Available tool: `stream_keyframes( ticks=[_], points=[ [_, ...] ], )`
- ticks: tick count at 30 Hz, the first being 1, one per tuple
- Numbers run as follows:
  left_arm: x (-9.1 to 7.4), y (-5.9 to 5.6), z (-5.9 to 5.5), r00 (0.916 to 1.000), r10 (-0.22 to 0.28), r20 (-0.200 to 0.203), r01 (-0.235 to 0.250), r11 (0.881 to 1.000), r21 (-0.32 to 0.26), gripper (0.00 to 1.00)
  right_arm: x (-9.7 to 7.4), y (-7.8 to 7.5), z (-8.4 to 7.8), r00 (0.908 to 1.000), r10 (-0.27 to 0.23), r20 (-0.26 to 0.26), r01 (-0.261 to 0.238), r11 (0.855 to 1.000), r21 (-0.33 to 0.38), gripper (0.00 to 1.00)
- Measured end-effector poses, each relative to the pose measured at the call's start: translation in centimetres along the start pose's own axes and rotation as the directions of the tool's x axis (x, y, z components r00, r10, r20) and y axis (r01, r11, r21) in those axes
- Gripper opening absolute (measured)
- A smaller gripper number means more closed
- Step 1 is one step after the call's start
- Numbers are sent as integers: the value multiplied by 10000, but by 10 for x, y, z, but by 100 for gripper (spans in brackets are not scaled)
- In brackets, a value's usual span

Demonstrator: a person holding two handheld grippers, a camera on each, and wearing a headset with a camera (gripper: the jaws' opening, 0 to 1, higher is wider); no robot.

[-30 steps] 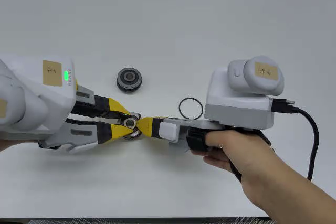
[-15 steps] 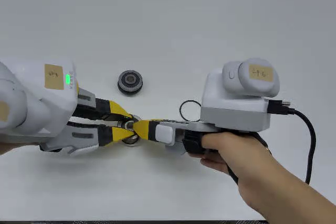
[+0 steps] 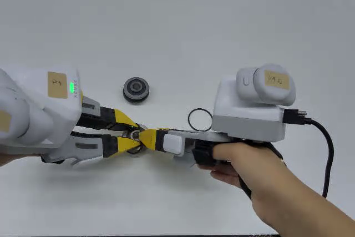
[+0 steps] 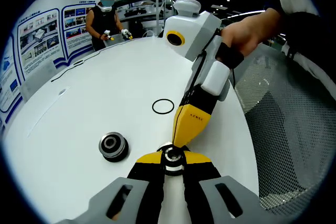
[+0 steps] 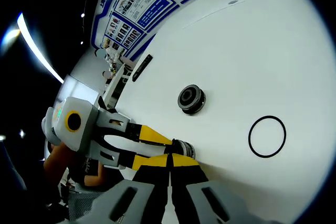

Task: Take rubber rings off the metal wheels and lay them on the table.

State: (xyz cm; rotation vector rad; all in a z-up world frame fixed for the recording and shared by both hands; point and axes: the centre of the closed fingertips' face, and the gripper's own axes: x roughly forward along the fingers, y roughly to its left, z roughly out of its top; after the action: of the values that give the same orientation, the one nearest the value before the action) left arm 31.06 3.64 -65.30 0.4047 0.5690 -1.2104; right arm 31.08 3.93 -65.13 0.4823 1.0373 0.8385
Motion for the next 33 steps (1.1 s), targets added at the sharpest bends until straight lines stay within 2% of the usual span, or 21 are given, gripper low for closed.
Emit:
stream_keyframes(
  ticks=[11, 18, 24, 29, 33],
  points=[
    [0, 0, 0, 9997, 254, 13, -254, 9996, -108, 13, -4, 6, 6, 9993, 118, 348, -128, 9995, 291, 1],
    [1, 1, 1, 9994, 348, -61, -349, 9992, -182, 13, -5, 5, 5, 9993, 35, 380, -49, 9993, 358, 1],
    [0, 0, 2, 9988, 426, -257, -425, 9991, 33, 13, -6, 4, 5, 9990, -23, 444, 3, 9991, 435, 1],
    [-8, 2, 6, 9984, 533, -198, -534, 9986, -31, 11, -6, 5, 5, 9989, 37, 469, -63, 9984, 559, 2],
    [-17, 4, 6, 9979, 618, -196, -619, 9980, -90, 13, -5, 8, 5, 9987, 105, 492, -134, 9982, 592, 2]
  ],
)
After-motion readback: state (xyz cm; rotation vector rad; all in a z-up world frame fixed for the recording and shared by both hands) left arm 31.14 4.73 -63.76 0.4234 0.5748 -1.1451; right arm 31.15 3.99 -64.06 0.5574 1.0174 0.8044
